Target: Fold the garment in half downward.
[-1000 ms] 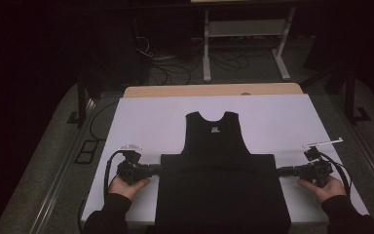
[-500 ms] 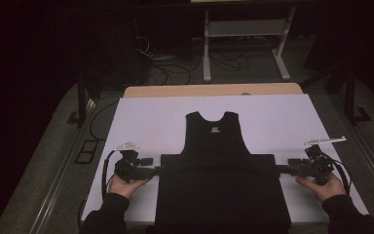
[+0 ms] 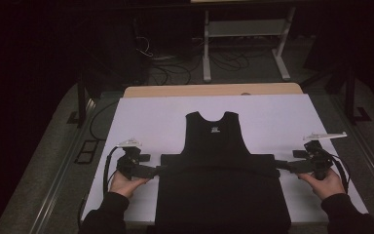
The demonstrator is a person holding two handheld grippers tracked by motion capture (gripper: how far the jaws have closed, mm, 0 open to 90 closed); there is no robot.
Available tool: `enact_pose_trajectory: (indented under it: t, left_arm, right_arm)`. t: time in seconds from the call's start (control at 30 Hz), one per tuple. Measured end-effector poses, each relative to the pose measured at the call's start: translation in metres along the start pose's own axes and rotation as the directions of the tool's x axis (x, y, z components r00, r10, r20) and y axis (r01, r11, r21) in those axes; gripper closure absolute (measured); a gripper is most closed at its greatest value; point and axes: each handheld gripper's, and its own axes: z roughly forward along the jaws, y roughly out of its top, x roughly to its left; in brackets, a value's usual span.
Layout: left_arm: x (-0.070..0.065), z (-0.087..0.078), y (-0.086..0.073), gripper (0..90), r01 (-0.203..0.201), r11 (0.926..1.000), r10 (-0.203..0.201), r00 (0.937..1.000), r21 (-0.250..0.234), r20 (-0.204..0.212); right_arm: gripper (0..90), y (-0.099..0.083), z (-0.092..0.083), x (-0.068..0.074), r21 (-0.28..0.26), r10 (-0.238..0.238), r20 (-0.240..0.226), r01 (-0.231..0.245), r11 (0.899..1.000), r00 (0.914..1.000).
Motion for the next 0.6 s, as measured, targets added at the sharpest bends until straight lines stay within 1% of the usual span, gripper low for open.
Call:
enact_pose_trajectory:
  t: [0.07, 0.23, 0.3, 0.37, 0.6]
  left_arm:
    - [0.0, -0.001, 0.002, 0.0, 0.0, 1.0, 0.0, 1.0, -0.009, 0.006]
    - [-0.003, -0.003, 0.007, 0.0, -0.021, 0.9996, 0.021, 0.9998, -0.02, -0.002]
    - [-0.004, -0.004, 0.011, 0.0, -0.033, 0.9994, 0.033, 0.9995, -0.007, -0.001]
    - [-0.004, -0.004, 0.015, 0.0, -0.041, 0.9991, 0.041, 0.9991, -0.003, -0.011]
    - [-0.004, -0.005, 0.025, 0.0, -0.056, 0.9984, 0.055, 0.9984, -0.014, -0.009]
  right_arm:
    - [0.0, 0.002, 0.0, 0.0, -0.001, -0.007, -0.003, 0.007, 1.0, 1.0]
    - [0.0, 0.008, -0.001, 0.002, -0.016, -0.015, -0.01, 0.015, 1.0, 0.9998]
    - [0.0, 0.01, -0.001, 0.004, -0.014, -0.025, -0.011, 0.025, 1.0, 0.9996]
    - [0.0, 0.012, -0.001, 0.005, -0.015, -0.027, -0.016, 0.027, 1.0, 0.9995]
    - [0.0, 0.024, -0.002, 0.007, -0.016, -0.046, -0.03, 0.046, 0.999, 0.9985]
